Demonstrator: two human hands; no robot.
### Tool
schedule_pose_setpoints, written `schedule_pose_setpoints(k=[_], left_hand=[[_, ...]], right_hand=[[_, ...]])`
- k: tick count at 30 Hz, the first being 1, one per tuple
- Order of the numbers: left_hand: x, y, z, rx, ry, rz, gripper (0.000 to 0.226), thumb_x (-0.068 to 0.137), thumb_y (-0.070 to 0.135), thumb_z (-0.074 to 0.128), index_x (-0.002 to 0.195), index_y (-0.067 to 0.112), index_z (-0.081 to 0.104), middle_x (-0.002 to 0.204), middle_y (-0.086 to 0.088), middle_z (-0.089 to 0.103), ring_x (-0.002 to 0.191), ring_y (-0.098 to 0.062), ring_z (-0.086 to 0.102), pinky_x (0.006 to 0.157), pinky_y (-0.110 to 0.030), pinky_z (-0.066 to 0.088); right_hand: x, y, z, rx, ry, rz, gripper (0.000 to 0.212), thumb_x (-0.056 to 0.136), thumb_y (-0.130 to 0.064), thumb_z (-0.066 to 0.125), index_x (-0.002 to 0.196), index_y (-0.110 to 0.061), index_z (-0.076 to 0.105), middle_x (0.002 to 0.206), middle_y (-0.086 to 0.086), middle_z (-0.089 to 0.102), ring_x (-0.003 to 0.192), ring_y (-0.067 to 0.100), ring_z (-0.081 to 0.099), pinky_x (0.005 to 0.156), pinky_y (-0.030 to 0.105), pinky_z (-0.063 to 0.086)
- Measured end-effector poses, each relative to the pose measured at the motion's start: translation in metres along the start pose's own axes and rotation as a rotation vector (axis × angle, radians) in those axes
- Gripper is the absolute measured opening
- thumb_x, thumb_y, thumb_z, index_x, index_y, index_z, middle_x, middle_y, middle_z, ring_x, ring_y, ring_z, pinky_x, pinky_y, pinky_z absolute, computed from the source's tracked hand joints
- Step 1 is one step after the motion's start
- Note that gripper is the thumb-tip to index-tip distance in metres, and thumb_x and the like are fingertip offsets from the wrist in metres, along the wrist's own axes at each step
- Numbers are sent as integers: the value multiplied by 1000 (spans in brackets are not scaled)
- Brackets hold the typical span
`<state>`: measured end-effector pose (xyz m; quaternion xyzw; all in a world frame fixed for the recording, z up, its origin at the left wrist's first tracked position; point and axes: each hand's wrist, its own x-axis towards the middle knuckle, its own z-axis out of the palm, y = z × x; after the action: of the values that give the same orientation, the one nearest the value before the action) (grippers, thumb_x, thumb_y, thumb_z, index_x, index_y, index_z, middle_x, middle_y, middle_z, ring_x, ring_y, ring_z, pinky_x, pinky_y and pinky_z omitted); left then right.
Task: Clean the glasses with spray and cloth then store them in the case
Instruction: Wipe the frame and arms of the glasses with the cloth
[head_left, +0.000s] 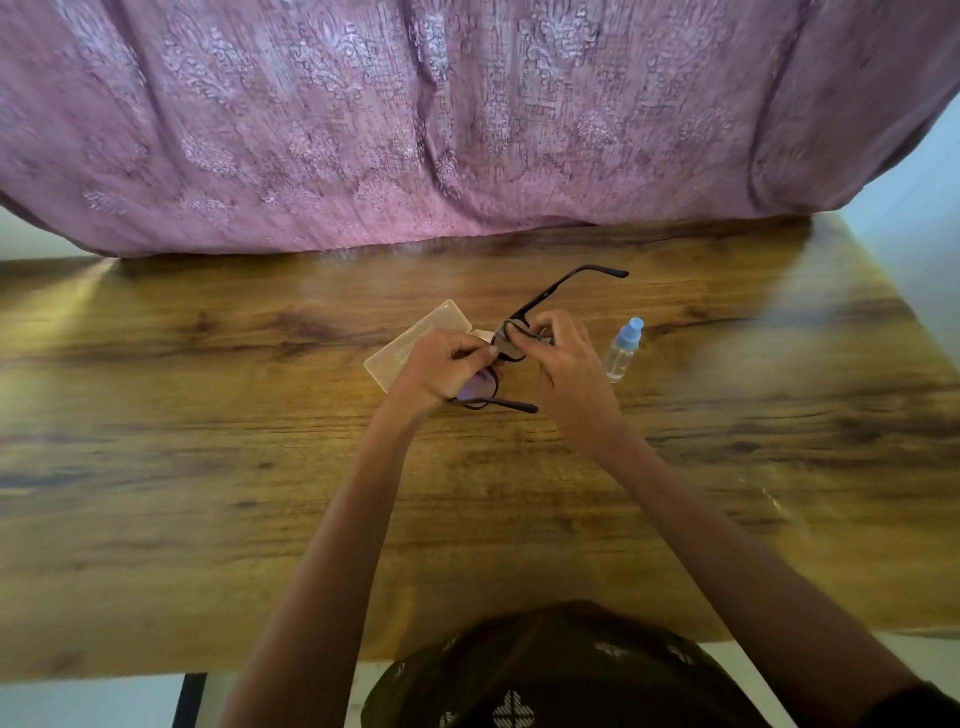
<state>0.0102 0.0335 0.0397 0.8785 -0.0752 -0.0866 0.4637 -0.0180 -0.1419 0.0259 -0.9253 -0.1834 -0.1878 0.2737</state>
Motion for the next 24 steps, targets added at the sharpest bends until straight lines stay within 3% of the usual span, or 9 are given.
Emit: schedule_pose_setpoints(k=[2,6,9,15,20,24], left_hand=[[-1,0,0,-4,17,-5,25,94,17,62,84,0,76,83,-19,74,84,-35,67,77,-42,49],[-2,-2,0,-83,37,-39,22,94,18,62,82,7,76,81,-8,74,79,-19,66,87,-43,51],[-1,-4,-3,-131,39,-69,19,94,18,62,84,11,76,82,-9,73,86,-28,68,92,-51,51],[1,-3,-4,-135,50,-69,18,94,16,62,79,16,73,76,-7,70,84,-30,67,91,-55,50],[1,-1,-2,-83,31,-55,17,94,8,59,89,7,75,75,-4,68,77,-19,63,88,-48,51],[-2,1,-2,-41,29,-24,19,94,11,60,89,2,75,79,-12,71,76,-28,64,83,-46,51]], right_hand=[[3,3,0,-14,3,21,38,89,8,58,124,-4,65,105,17,57,98,31,54,75,37,53],[2,5,-1,-21,7,17,41,86,12,56,123,-4,66,104,16,57,97,30,53,76,35,51],[-1,6,-1,-13,9,9,42,85,15,57,121,-3,66,103,17,57,96,31,54,77,38,52],[-5,3,1,81,33,-8,39,84,15,56,115,-4,70,100,17,57,96,30,55,76,38,51],[-3,-5,4,107,13,-9,47,80,22,53,116,-2,70,101,17,57,97,30,55,79,30,46],[-2,-6,5,61,-26,-42,38,88,12,57,121,-4,67,105,14,58,100,28,53,75,29,48]])
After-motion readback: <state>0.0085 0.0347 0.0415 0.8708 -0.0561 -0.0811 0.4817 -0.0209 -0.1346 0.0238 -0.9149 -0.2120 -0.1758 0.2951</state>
